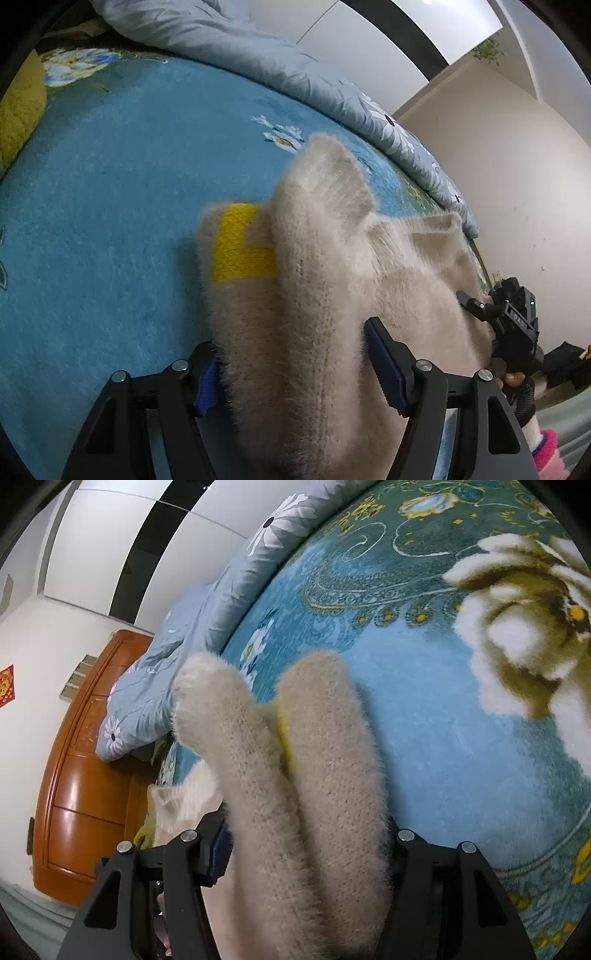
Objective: Fold clothes
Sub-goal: 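Hold the folded sweater with both grippers and lift it off the bed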
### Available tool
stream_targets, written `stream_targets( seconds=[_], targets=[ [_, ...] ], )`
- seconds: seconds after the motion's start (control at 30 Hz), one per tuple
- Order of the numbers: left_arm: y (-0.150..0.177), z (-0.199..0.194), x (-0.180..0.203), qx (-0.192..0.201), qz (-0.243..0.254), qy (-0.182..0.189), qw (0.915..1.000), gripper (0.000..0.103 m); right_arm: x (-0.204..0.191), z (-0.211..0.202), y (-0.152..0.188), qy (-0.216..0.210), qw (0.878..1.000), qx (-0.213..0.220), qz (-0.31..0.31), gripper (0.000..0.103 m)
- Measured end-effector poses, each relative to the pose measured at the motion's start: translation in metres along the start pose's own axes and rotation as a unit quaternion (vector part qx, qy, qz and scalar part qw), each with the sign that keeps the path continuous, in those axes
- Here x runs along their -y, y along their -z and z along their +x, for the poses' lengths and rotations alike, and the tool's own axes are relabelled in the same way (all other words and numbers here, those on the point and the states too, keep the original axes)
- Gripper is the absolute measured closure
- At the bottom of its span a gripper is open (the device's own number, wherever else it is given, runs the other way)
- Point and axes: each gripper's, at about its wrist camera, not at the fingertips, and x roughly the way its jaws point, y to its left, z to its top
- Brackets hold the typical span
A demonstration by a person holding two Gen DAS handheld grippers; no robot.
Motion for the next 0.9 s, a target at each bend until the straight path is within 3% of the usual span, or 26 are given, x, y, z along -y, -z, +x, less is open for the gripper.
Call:
stream_targets(
  seconds=[0.5, 0.7, 0.9],
  targets=[
    [0.002, -0.008, 0.011, 0.015, 0.037, -0.009, 0.9992, 0.05, -0.02, -0.017, 0.012, 0.001, 1.0, 0.019, 0.011, 0.055],
    [0.009, -0.025, 0.023, 0.025, 0.051, -0.011, 0.9983, 0.055, -0.042, -0.033, 0.024, -0.023, 0.999, 0.019, -0.02, 0.057],
    [0.016, -0.042, 0.039, 0.021, 0.054, 0.016, 0.9982, 0.06, -0.065, -0.055, 0.036, -0.042, 0.997, 0.006, -0.068, 0.059]
  ],
)
